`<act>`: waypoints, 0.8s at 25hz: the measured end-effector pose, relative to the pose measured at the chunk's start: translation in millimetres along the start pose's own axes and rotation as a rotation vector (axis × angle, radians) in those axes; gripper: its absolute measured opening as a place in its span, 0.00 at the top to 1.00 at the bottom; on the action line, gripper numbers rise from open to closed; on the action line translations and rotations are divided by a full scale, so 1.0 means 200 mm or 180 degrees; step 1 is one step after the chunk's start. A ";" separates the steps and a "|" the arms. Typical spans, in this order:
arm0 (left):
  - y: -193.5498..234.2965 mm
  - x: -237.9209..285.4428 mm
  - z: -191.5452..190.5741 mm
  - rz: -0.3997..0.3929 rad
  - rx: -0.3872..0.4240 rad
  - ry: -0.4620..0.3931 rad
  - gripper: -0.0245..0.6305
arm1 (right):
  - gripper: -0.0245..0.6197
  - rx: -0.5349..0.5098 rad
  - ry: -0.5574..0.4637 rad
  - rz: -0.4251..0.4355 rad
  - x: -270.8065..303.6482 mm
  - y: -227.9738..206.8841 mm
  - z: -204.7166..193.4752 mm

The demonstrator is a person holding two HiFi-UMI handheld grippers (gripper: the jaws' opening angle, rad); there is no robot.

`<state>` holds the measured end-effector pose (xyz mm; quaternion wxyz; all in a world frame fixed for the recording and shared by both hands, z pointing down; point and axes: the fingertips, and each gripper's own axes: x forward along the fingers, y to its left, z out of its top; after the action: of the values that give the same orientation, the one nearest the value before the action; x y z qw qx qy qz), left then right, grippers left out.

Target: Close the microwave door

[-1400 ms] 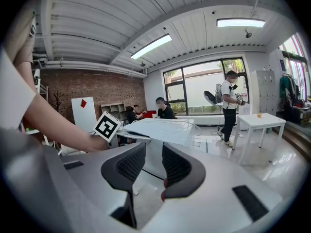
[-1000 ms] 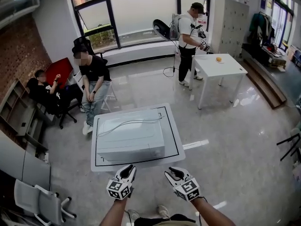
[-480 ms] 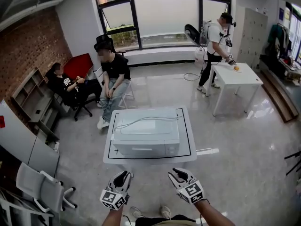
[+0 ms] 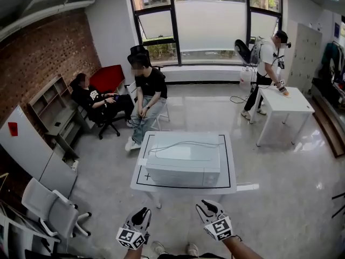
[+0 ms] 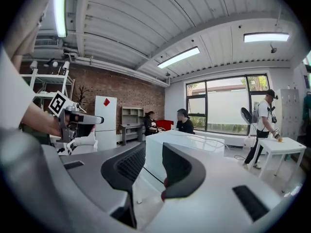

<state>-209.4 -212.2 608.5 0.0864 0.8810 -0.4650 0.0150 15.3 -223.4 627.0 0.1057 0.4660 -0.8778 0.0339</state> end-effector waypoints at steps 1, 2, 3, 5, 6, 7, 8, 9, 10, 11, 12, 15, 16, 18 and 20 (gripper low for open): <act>0.01 -0.01 0.00 0.0021 -0.0004 -0.0001 0.88 | 0.79 -0.0005 0.0010 0.0003 0.01 0.01 -0.01; 0.02 -0.02 -0.01 0.0040 -0.0006 -0.0001 0.88 | 0.79 -0.0015 0.0019 0.0003 0.03 0.01 -0.02; 0.03 -0.03 -0.01 0.0058 -0.0012 0.0002 0.88 | 0.79 -0.0029 0.0028 0.0002 0.03 0.01 -0.03; 0.04 -0.05 -0.02 0.0089 -0.0025 0.0017 0.88 | 0.79 -0.0031 0.0041 0.0017 0.04 0.02 -0.04; 0.04 -0.06 -0.03 0.0102 -0.0028 0.0025 0.88 | 0.79 -0.0021 0.0045 0.0033 0.04 0.03 -0.04; 0.05 -0.07 -0.03 0.0114 -0.0028 0.0029 0.88 | 0.79 -0.0021 0.0046 0.0046 0.05 0.04 -0.04; 0.05 -0.07 -0.03 0.0127 -0.0028 0.0031 0.88 | 0.79 -0.0031 0.0041 0.0052 0.06 0.04 -0.04; 0.06 -0.08 -0.04 0.0139 -0.0027 0.0031 0.88 | 0.79 -0.0045 0.0035 0.0056 0.06 0.04 -0.04; 0.07 -0.08 -0.04 0.0153 -0.0026 0.0030 0.88 | 0.79 -0.0050 0.0032 0.0064 0.07 0.05 -0.04; 0.07 -0.09 -0.04 0.0167 -0.0025 0.0032 0.88 | 0.79 -0.0045 0.0032 0.0080 0.07 0.05 -0.04; 0.08 -0.09 -0.04 0.0180 -0.0026 0.0035 0.88 | 0.79 -0.0041 0.0033 0.0095 0.08 0.06 -0.04; 0.09 -0.10 -0.04 0.0213 -0.0037 0.0035 0.88 | 0.79 -0.0068 0.0038 0.0114 0.08 0.07 -0.06; 0.09 -0.10 -0.04 0.0219 -0.0041 0.0033 0.88 | 0.79 -0.0072 0.0039 0.0123 0.09 0.07 -0.06; 0.09 -0.10 -0.05 0.0226 -0.0044 0.0033 0.88 | 0.79 -0.0070 0.0029 0.0149 0.10 0.08 -0.05; 0.10 -0.10 -0.06 0.0230 -0.0049 0.0040 0.88 | 0.79 -0.0082 0.0025 0.0176 0.12 0.09 -0.06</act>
<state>-236.6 -205.1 620.2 0.0955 0.8628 -0.4960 0.0200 -11.1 -230.0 644.3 0.1143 0.4400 -0.8903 0.0274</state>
